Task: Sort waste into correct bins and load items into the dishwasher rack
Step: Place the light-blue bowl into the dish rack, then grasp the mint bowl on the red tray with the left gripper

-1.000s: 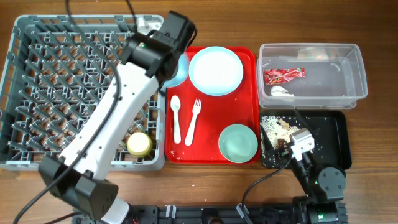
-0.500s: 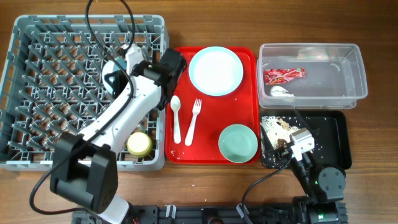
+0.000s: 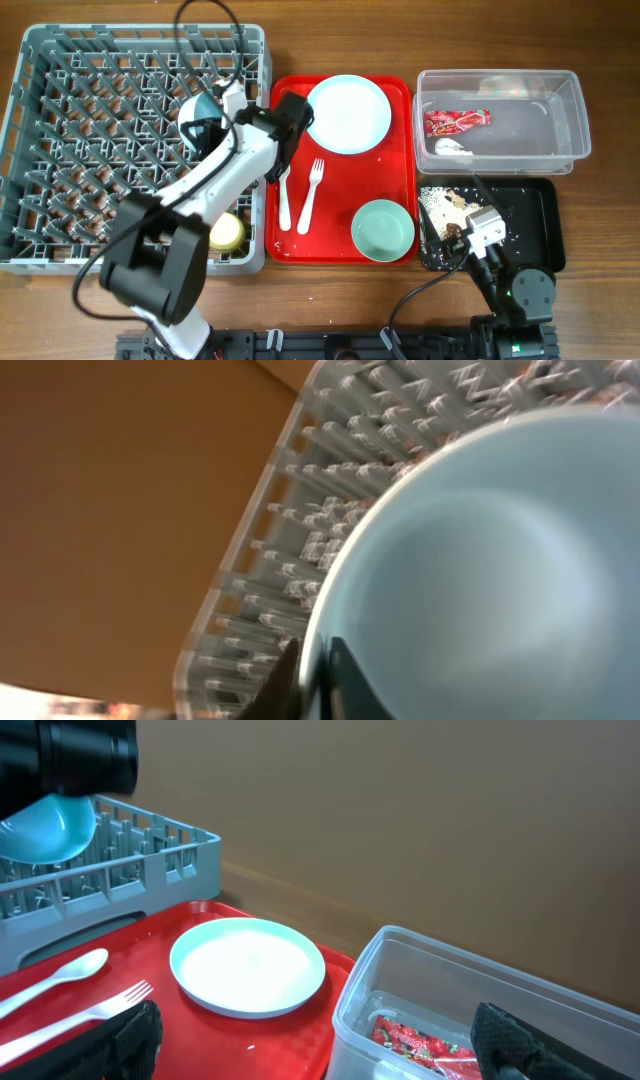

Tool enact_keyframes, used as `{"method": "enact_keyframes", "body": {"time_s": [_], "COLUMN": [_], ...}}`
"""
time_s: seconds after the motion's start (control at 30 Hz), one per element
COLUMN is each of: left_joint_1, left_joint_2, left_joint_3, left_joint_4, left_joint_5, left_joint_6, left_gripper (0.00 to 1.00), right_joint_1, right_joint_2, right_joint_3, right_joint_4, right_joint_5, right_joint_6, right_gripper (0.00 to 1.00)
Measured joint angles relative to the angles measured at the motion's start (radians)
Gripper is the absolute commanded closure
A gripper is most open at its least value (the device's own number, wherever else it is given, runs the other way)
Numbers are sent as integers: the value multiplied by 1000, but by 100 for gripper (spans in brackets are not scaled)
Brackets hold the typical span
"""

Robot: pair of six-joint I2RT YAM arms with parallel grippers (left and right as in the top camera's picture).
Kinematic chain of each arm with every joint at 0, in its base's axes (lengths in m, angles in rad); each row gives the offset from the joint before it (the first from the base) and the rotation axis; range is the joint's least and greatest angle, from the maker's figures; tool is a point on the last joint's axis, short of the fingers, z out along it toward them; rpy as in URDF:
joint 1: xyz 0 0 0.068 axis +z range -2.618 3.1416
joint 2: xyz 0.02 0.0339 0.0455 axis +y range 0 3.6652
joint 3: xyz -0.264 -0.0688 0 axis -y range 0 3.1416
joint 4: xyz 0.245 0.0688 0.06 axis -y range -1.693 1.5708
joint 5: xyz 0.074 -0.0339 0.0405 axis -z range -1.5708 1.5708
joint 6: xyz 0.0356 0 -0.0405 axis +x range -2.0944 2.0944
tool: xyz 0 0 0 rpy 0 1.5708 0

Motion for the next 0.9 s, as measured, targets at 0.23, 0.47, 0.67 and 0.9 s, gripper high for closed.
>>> {"method": "enact_keyframes", "body": {"time_s": [0.23, 0.47, 0.67, 0.9], "left_joint_1": [-35, -36, -40, -181], "left_joint_2": [53, 55, 55, 55], "left_joint_3": [0, -2, -2, -3], "left_joint_4": [-94, -142, -119, -124], "left_joint_5": [-170, -179, -129, 110], "left_joint_6": [-4, -3, -3, -3], "left_gripper": [93, 94, 71, 45], "right_joint_1": [0, 0, 0, 0], "right_joint_2": [0, 0, 0, 0], "right_joint_3": [0, 0, 0, 0], "right_joint_4": [0, 0, 0, 0], "right_joint_5": [0, 0, 0, 0], "right_joint_6": [0, 0, 0, 0], "right_gripper": [0, 0, 0, 0]}}
